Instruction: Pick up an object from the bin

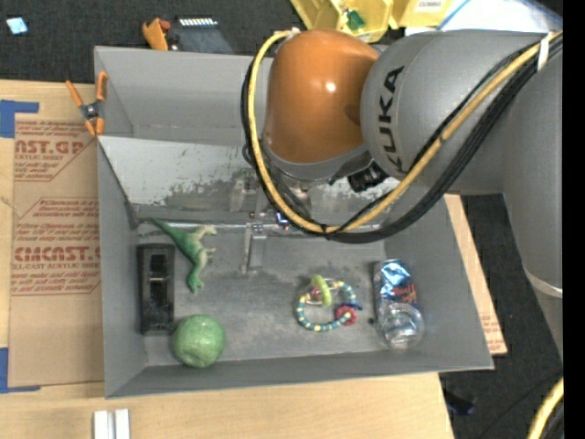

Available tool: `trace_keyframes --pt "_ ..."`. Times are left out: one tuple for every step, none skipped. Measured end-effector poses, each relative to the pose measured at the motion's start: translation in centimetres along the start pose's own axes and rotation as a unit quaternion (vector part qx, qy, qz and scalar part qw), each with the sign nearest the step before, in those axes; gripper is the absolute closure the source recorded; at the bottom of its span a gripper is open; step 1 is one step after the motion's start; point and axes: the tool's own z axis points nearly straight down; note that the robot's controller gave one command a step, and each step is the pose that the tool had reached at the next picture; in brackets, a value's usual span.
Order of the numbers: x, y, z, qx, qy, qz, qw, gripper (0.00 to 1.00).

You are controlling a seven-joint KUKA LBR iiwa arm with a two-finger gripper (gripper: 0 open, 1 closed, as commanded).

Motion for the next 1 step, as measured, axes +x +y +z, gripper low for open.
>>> trace_keyframes --pt "-0.18 -0.09 -0.47 0.0 -0.004 0.001 1.0 0.0"
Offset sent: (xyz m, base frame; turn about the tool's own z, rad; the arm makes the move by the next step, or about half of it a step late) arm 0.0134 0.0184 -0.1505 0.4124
